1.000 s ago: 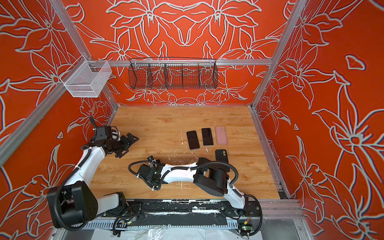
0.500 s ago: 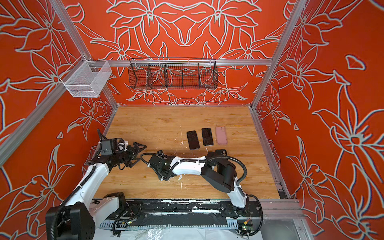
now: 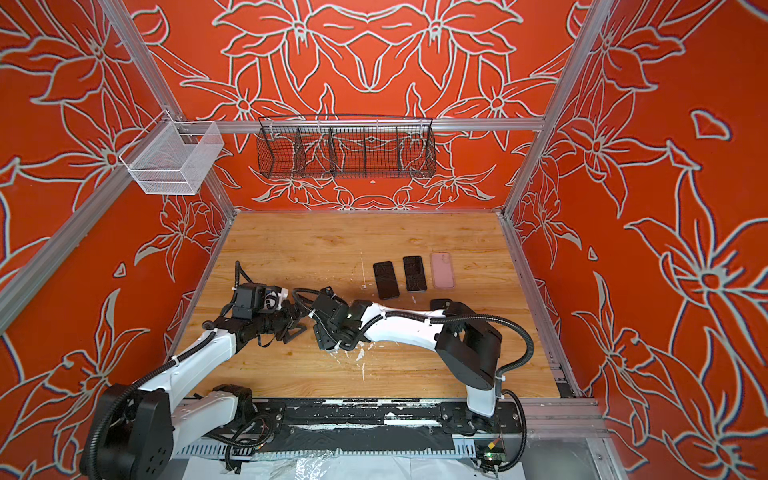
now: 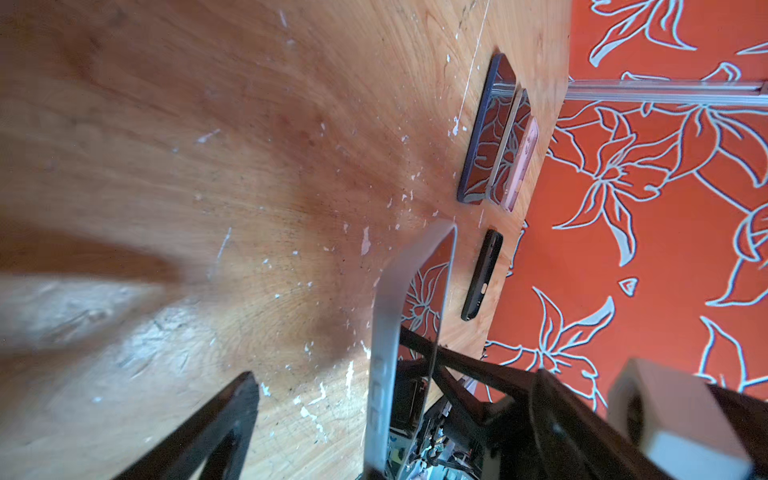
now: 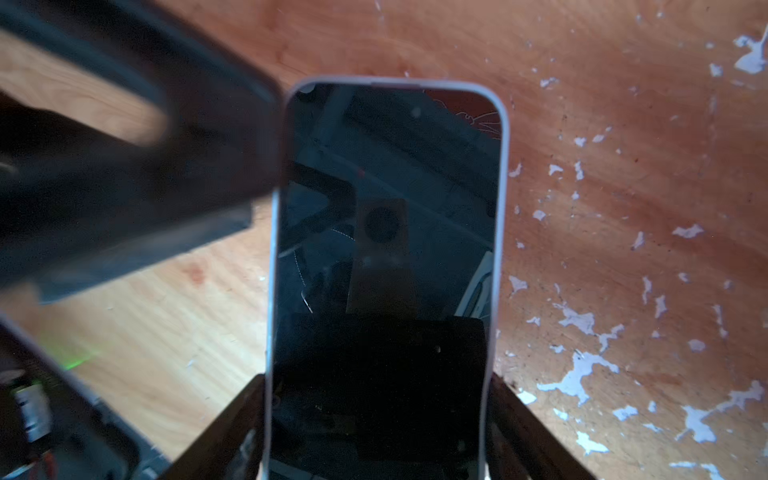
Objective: Take the phone out of the phone case
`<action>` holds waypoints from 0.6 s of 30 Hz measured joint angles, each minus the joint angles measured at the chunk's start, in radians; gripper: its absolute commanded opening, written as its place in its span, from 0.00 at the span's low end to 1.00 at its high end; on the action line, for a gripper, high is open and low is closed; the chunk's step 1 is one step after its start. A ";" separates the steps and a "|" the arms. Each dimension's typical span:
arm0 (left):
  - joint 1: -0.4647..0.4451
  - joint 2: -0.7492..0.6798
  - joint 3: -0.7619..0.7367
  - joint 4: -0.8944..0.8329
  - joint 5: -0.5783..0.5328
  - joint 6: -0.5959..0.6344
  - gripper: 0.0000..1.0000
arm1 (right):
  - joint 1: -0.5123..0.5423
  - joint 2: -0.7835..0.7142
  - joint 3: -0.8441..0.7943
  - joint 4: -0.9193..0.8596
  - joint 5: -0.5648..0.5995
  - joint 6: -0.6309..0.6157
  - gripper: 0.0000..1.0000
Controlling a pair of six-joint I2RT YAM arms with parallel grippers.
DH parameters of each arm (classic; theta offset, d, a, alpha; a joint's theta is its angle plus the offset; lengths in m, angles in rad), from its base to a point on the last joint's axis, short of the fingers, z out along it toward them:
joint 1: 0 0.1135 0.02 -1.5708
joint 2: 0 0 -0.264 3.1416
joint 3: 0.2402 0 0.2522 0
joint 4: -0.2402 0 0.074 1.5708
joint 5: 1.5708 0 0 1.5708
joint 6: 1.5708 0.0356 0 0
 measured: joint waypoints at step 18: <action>-0.093 0.049 -0.021 0.177 -0.014 -0.059 0.47 | -0.039 -0.049 -0.052 0.042 -0.070 0.003 0.59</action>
